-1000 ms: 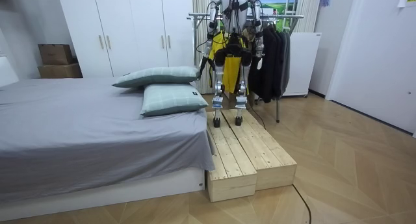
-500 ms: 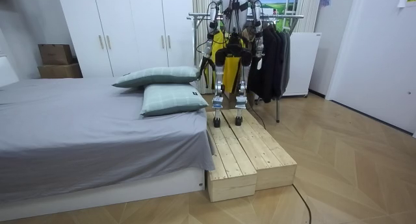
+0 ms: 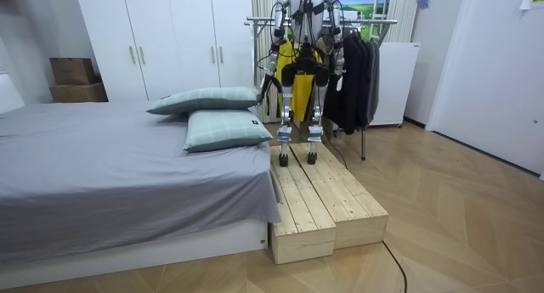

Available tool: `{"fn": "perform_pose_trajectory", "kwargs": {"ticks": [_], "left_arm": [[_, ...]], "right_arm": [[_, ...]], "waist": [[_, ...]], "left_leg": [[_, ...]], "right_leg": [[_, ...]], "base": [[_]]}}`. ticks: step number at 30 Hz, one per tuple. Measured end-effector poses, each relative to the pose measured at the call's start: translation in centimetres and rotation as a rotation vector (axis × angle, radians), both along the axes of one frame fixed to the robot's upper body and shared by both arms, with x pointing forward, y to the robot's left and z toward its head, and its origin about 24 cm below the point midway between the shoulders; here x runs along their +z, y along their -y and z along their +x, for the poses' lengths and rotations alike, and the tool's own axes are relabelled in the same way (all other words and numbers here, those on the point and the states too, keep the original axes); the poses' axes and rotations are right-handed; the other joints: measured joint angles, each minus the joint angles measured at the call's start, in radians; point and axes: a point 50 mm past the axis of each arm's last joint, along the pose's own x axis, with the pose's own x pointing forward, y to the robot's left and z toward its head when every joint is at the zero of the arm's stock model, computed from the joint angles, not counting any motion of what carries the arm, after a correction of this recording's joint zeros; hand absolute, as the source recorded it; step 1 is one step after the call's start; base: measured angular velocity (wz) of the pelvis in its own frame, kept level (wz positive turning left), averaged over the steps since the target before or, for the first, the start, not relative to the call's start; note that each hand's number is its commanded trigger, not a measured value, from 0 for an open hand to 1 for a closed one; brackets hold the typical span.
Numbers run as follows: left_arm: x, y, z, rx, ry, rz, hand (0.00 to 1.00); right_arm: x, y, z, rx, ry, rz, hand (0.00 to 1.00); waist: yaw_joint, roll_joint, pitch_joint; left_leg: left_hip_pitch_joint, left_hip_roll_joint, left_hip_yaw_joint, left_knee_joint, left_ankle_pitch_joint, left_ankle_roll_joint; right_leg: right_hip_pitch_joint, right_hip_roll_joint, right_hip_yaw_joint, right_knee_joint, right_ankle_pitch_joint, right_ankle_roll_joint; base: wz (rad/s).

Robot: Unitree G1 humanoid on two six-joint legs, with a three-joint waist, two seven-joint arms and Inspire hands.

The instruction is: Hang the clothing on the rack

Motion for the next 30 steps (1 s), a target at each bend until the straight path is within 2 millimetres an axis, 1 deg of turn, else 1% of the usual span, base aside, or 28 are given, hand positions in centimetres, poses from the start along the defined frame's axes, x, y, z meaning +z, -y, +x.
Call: {"fn": "perform_pose_trajectory", "kwargs": {"ticks": [11,12,19,22,23,25,26,27,28,30], "left_arm": [[0.0,0.0,0.0,-0.008,-0.003,0.002,0.00],[0.0,0.0,0.0,-0.008,-0.003,0.002,0.00],[0.0,0.0,0.2,-0.019,0.000,0.001,0.00],[0.0,0.1,0.2,-0.023,0.002,-0.003,0.00],[0.0,0.1,0.2,-0.025,0.005,-0.003,0.00],[0.0,0.1,0.1,-0.024,0.003,-0.002,0.00],[0.0,0.1,0.2,-0.027,0.008,-0.001,0.00],[0.0,0.2,0.4,-0.041,0.016,0.000,0.00],[0.1,0.2,0.6,-0.048,0.024,0.001,0.00],[0.1,0.4,0.9,-0.060,0.049,-0.001,0.00]], "right_arm": [[0.0,-0.1,0.1,0.018,-0.003,-0.010,0.00],[0.0,-0.1,0.5,0.029,0.004,-0.011,0.00],[0.1,-0.4,1.6,0.081,0.026,-0.009,0.00],[0.2,-0.6,2.0,0.097,0.045,-0.001,0.00],[0.2,-0.7,2.3,0.120,0.049,-0.001,0.00],[0.2,-0.9,2.6,0.148,0.055,0.001,0.00],[0.2,-1.0,2.9,0.163,0.061,0.000,0.00],[0.2,-1.1,3.1,0.186,0.063,-0.003,0.00],[0.3,-1.1,3.3,0.197,0.065,-0.005,0.00],[0.4,-1.3,4.1,0.249,0.080,-0.009,0.00]], "waist": [[0.003,0.001,0.0005],[0.004,0.001,0.0005],[0.009,0.000,0.0016],[0.025,0.004,0.0029],[0.030,0.005,0.0050],[0.029,0.006,0.0053],[0.029,0.005,0.0051],[0.030,0.007,0.0045],[0.032,0.007,0.0040],[0.033,0.011,0.0037]], "left_leg": [[0.002,0.000,-0.001,0.000,0.000,0.000],[0.002,0.000,-0.001,0.000,0.000,0.000],[0.000,0.000,-0.001,0.001,0.000,0.000],[0.000,0.001,-0.001,0.002,0.000,0.000],[-0.002,0.001,-0.001,0.003,0.000,0.000],[-0.007,0.001,-0.005,0.005,0.000,0.000],[-0.020,0.000,-0.020,0.013,0.000,0.000],[-0.039,0.000,-0.034,0.020,-0.001,0.000],[-0.049,0.000,-0.044,0.022,0.000,0.000],[-0.097,-0.003,-0.082,0.054,0.000,0.000]], "right_leg": [[0.001,0.001,0.000,0.000,0.000,0.000],[0.001,0.000,0.000,0.000,0.000,0.000],[0.000,0.001,-0.001,0.001,0.000,0.000],[0.008,0.001,-0.004,0.001,0.000,-0.001],[0.010,0.001,-0.008,0.001,-0.001,-0.001],[0.005,0.000,-0.024,0.002,-0.006,-0.002],[-0.003,-0.003,-0.033,0.006,-0.012,-0.003],[-0.010,-0.005,-0.052,0.008,-0.013,-0.003],[-0.016,-0.008,-0.058,0.008,-0.013,-0.004],[-0.034,-0.017,-0.100,0.015,-0.016,-0.009]], "base": [[0.00],[0.00],[0.00],[0.01],[0.12],[0.20],[0.33],[0.36],[0.43],[0.48]]}}
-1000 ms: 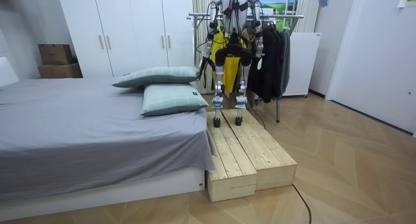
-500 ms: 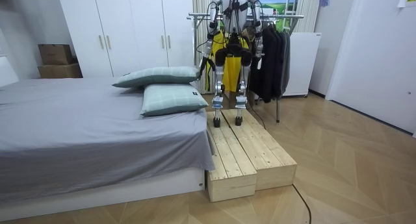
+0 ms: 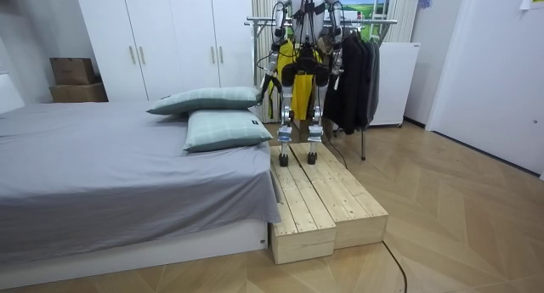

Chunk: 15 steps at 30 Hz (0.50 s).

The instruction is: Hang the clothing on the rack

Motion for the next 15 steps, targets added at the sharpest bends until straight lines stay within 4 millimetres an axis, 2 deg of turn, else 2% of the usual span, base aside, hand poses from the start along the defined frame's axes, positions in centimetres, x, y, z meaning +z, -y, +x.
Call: {"fn": "perform_pose_trajectory", "kwargs": {"ticks": [4,6,7,9,10,11,12,13,15], "left_arm": [[-0.1,0.4,0.2,-0.009,0.002,-0.010,0.00],[-0.1,0.5,0.6,-0.023,0.007,-0.015,0.00],[-0.1,0.6,0.7,-0.027,0.004,-0.016,0.00],[-0.2,0.6,0.7,-0.037,-0.015,-0.021,0.00],[-0.2,0.6,0.7,-0.044,-0.021,-0.024,0.00],[-0.1,0.6,0.8,-0.046,-0.023,-0.027,0.00],[-0.1,0.6,1.1,-0.062,-0.024,-0.035,0.00],[-0.2,0.6,1.0,-0.068,-0.030,-0.039,0.00],[-0.2,0.4,1.0,-0.096,-0.047,-0.042,0.00]], "right_arm": [[0.1,-0.1,0.8,0.070,0.021,-0.010,0.00],[0.1,-0.1,0.8,0.103,0.014,-0.018,0.00],[0.1,-0.1,0.8,0.112,0.012,-0.022,0.00],[0.3,0.1,1.8,0.128,0.027,-0.032,0.00],[0.4,0.2,2.0,0.126,0.033,-0.037,0.00],[0.6,0.6,2.4,0.118,0.044,-0.048,0.00],[0.7,1.1,2.5,0.099,0.046,-0.060,0.00],[0.7,1.4,2.4,0.095,0.045,-0.069,0.00],[0.7,2.1,2.0,0.083,0.034,-0.097,0.00]], "waist": [[0.011,0.018,0.0026],[0.019,0.025,0.0024],[0.020,0.025,0.0024],[0.030,0.022,0.0015],[0.034,0.021,0.0022],[0.036,0.014,0.0060],[0.037,0.006,0.0091],[0.037,0.007,0.0087],[0.031,0.007,0.0092]], "left_leg": [[-0.049,0.004,-0.007,0.029,0.001,-0.001],[-0.098,0.002,-0.016,0.052,0.015,-0.010],[-0.112,0.001,-0.013,0.053,0.024,-0.011],[-0.157,0.003,0.050,0.044,0.069,-0.011],[-0.167,0.002,0.073,0.037,0.084,-0.009],[-0.177,0.002,0.127,0.027,0.102,-0.006],[-0.195,0.020,0.191,0.093,0.089,0.011],[-0.197,0.032,0.231,0.138,0.074,0.019],[-0.163,0.098,0.373,0.267,0.018,0.009]], "right_leg": [[-0.001,-0.004,-0.067,0.000,-0.011,-0.010],[-0.004,-0.012,-0.144,0.001,-0.025,-0.016],[-0.006,-0.017,-0.168,0.002,-0.028,-0.018],[-0.019,-0.032,-0.260,0.003,-0.041,-0.028],[-0.023,-0.037,-0.281,0.003,-0.044,-0.032],[-0.037,-0.054,-0.334,0.003,-0.056,-0.041],[-0.033,-0.062,-0.387,0.009,-0.067,-0.044],[-0.026,-0.065,-0.418,0.011,-0.074,-0.045],[0.000,-0.068,-0.533,0.029,-0.102,-0.048]], "base": [[0.55],[0.98],[1.17],[1.15],[1.14],[1.25],[1.31],[1.44],[1.49]]}}
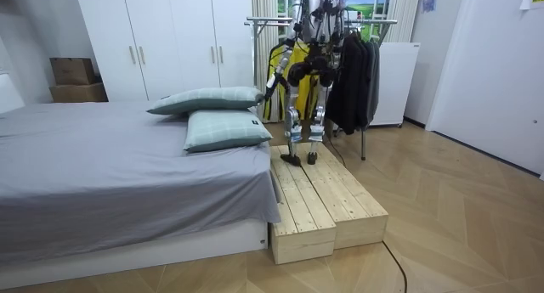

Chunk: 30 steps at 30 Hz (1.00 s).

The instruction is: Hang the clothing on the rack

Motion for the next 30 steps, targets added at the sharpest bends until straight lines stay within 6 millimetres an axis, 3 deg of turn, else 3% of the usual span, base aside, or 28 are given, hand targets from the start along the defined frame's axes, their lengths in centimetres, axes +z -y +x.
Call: {"fn": "perform_pose_trajectory", "kwargs": {"ticks": [1,3,7,8,10,11,13,14,18,22,24,27,30], "left_arm": [[0.0,0.0,0.1,-0.003,0.000,0.000,0.00],[0.0,-0.5,0.3,-0.053,-0.031,0.017,0.00],[0.0,-0.7,0.2,-0.099,-0.056,0.036,0.00],[0.1,-0.8,0.2,-0.109,-0.061,0.042,0.00],[0.1,-0.9,0.2,-0.113,-0.065,0.047,0.00],[0.2,-1.4,0.0,-0.106,-0.070,0.061,0.00],[0.3,-1.9,-0.4,-0.085,-0.076,0.075,0.00],[0.2,-2.0,-0.7,-0.080,-0.085,0.076,0.00],[0.1,-1.9,-1.3,-0.072,-0.100,0.083,0.00],[0.1,-1.9,-1.1,-0.044,-0.096,0.090,0.00],[0.2,-2.1,-0.7,-0.025,-0.084,0.103,0.00],[0.5,-2.8,-0.4,-0.001,-0.060,0.139,0.00],[0.6,-3.0,0.0,0.003,-0.047,0.151,0.00]], "right_arm": [[0.0,0.1,0.0,-0.001,-0.002,-0.007,0.00],[0.0,0.5,-0.2,-0.032,-0.002,-0.022,0.00],[-0.1,1.1,-1.2,-0.059,-0.031,-0.040,0.00],[-0.2,1.2,-1.6,-0.075,-0.042,-0.041,0.00],[-0.3,1.1,-2.2,-0.107,-0.054,-0.040,0.00],[-0.4,0.8,-2.5,-0.123,-0.062,-0.039,0.00],[-0.5,0.7,-3.0,-0.158,-0.074,-0.031,0.00],[-0.6,0.9,-3.4,-0.194,-0.079,-0.032,0.00],[-0.5,0.9,-2.8,-0.232,-0.062,-0.026,0.00],[-0.5,1.0,-2.9,-0.244,-0.066,-0.050,0.00],[-0.6,1.1,-3.4,-0.246,-0.081,-0.059,0.00],[-0.7,1.0,-4.3,-0.268,-0.103,-0.067,0.00],[-0.8,1.2,-5.1,-0.300,-0.124,-0.085,0.00]], "waist": [[-0.008,0.000,-0.0001],[-0.031,-0.003,0.0013],[-0.039,-0.005,0.0016],[-0.039,-0.007,0.0009],[-0.037,-0.011,-0.0062],[-0.034,-0.021,-0.0146],[-0.029,-0.046,-0.0176],[-0.011,-0.044,-0.0190],[0.019,-0.037,-0.0219],[0.007,-0.017,-0.0194],[-0.010,-0.008,-0.0179],[-0.040,-0.001,-0.0152],[-0.064,-0.006,-0.0152]], "left_leg": [[0.010,0.015,0.025,0.022,-0.010,-0.004],[0.056,0.047,0.065,0.043,-0.027,-0.018],[0.138,0.045,0.081,-0.033,-0.050,-0.046],[0.158,0.043,0.095,-0.069,-0.063,-0.040],[0.180,0.036,0.121,-0.154,-0.082,-0.037],[0.186,0.033,0.126,-0.198,-0.084,-0.059],[0.198,0.016,0.127,-0.232,-0.059,-0.068],[0.214,0.004,0.129,-0.242,-0.053,-0.063],[0.248,-0.006,0.145,-0.233,-0.067,-0.039],[0.242,-0.022,0.118,-0.231,-0.074,-0.008],[0.240,-0.033,0.089,-0.232,-0.075,0.007],[0.239,-0.054,0.024,-0.240,-0.069,0.029],[0.230,-0.077,-0.054,-0.249,-0.063,0.043]], "right_leg": [[0.004,0.000,-0.031,0.005,-0.007,0.000],[0.018,-0.001,-0.156,0.015,-0.022,0.002],[0.019,-0.002,-0.283,0.033,-0.029,0.014],[0.014,-0.006,-0.315,0.049,-0.034,0.024],[-0.005,-0.017,-0.318,0.102,-0.046,0.044],[-0.019,-0.037,-0.293,0.139,-0.047,0.046],[-0.022,-0.051,-0.235,0.149,-0.037,0.035],[-0.013,-0.056,-0.206,0.146,-0.027,0.024],[0.008,-0.065,-0.137,0.147,0.014,0.036],[0.016,-0.084,-0.123,0.147,0.046,0.053],[0.018,-0.092,-0.075,0.149,0.057,0.068],[0.019,-0.093,0.103,0.146,0.078,0.104],[0.046,-0.089,0.200,0.110,0.089,0.129]], "base": [[1.61],[1.63],[1.13],[1.12],[0.81],[0.55],[0.38],[0.03],[-0.10],[0.21],[0.45],[0.57],[0.72]]}}
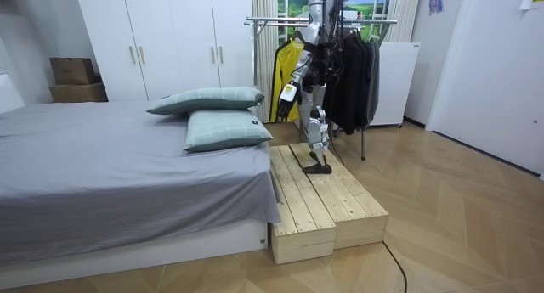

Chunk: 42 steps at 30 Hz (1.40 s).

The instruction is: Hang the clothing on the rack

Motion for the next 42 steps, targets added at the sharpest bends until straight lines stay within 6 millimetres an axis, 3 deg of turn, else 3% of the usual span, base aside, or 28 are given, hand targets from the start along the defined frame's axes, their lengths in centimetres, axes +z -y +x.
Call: {"fn": "perform_pose_trajectory", "kwargs": {"ticks": [1,3,6,11,13,14,15,18,20,24,30,42], "left_arm": [[0.0,0.0,0.1,-0.002,0.001,0.000,0.00],[0.0,0.0,0.0,0.001,0.005,0.003,0.00],[0.0,-0.1,-0.3,0.004,0.001,0.022,0.00],[-0.1,0.0,-1.2,0.013,-0.021,0.036,0.00],[-0.1,0.1,-1.5,0.039,-0.019,0.030,0.00],[-0.1,0.1,-1.6,0.040,-0.020,0.033,0.00],[-0.1,0.0,-1.4,0.040,-0.013,0.036,0.00],[-0.2,0.7,-1.2,0.037,0.001,0.019,0.00],[-0.3,1.3,-0.8,0.033,0.022,0.005,0.00],[-0.4,1.7,-0.8,0.029,0.029,-0.007,0.00],[-0.4,1.6,-2.1,0.043,0.004,-0.010,0.00],[-0.5,1.8,-2.5,0.045,-0.010,-0.031,0.00]], "right_arm": [[0.0,0.0,-0.1,-0.009,0.001,0.000,0.00],[0.0,0.1,-0.4,-0.033,-0.005,-0.006,0.00],[-0.1,0.0,-0.6,-0.031,-0.010,-0.007,0.00],[-0.1,-0.2,-0.6,0.025,-0.024,-0.014,0.00],[-0.1,-0.3,-0.3,0.055,-0.021,-0.016,0.00],[-0.1,-0.3,0.0,0.087,-0.018,-0.017,0.00],[-0.1,-0.4,0.4,0.120,-0.014,-0.020,0.00],[0.1,-0.4,1.3,0.203,-0.010,-0.045,0.00],[0.1,-0.3,1.7,0.235,-0.008,-0.053,0.00],[0.1,-0.5,2.0,0.284,-0.008,-0.057,0.00],[0.1,-0.6,1.8,0.292,-0.013,-0.054,0.00],[0.0,-0.7,1.6,0.304,-0.011,-0.053,0.00]], "waist": [[-0.008,-0.001,-0.0003],[-0.013,-0.007,-0.0001],[-0.026,-0.018,-0.0015],[-0.027,-0.040,-0.0008],[-0.022,-0.040,0.0014],[-0.012,-0.043,0.0015],[0.006,-0.051,0.0065],[0.021,-0.041,0.0068],[0.029,-0.032,0.0112],[0.032,-0.019,0.0112],[0.031,-0.024,0.0060],[0.028,-0.026,0.0054]], "left_leg": [[-0.004,-0.005,-0.021,-0.002,0.001,0.002],[-0.011,-0.023,-0.085,-0.001,0.005,0.011],[-0.024,-0.048,-0.164,0.002,0.009,0.019],[-0.056,-0.075,-0.278,0.032,0.015,0.026],[-0.056,-0.071,-0.318,0.044,0.016,0.025],[-0.056,-0.073,-0.327,0.048,0.016,0.025],[-0.056,-0.079,-0.327,0.050,0.017,0.023],[-0.064,-0.086,-0.330,0.043,0.021,0.010],[-0.067,-0.083,-0.333,0.044,0.023,0.007],[-0.083,-0.085,-0.352,0.050,0.023,0.006],[-0.090,-0.088,-0.362,0.059,0.026,0.004],[-0.094,-0.092,-0.391,0.068,0.026,0.003]], "right_leg": [[0.006,0.000,0.017,-0.008,0.002,0.007],[0.037,0.014,0.101,-0.047,0.006,0.025],[0.068,0.018,0.170,-0.071,0.010,0.034],[0.098,0.017,0.237,-0.089,0.002,0.047],[0.091,0.019,0.266,-0.081,-0.007,0.056],[0.093,0.030,0.322,-0.110,-0.024,0.055],[0.088,0.051,0.372,-0.165,-0.021,0.049],[0.106,0.054,0.343,-0.166,-0.016,0.047],[0.109,0.058,0.337,-0.168,-0.016,0.047],[0.111,0.059,0.324,-0.168,-0.016,0.047],[0.111,0.059,0.326,-0.166,-0.016,0.047],[0.121,0.061,0.314,-0.163,-0.016,0.047]], "base": [[0.95],[0.86],[0.85],[0.69],[0.43],[0.16],[0.09],[0.17],[0.17],[0.14],[0.04],[0.06]]}}
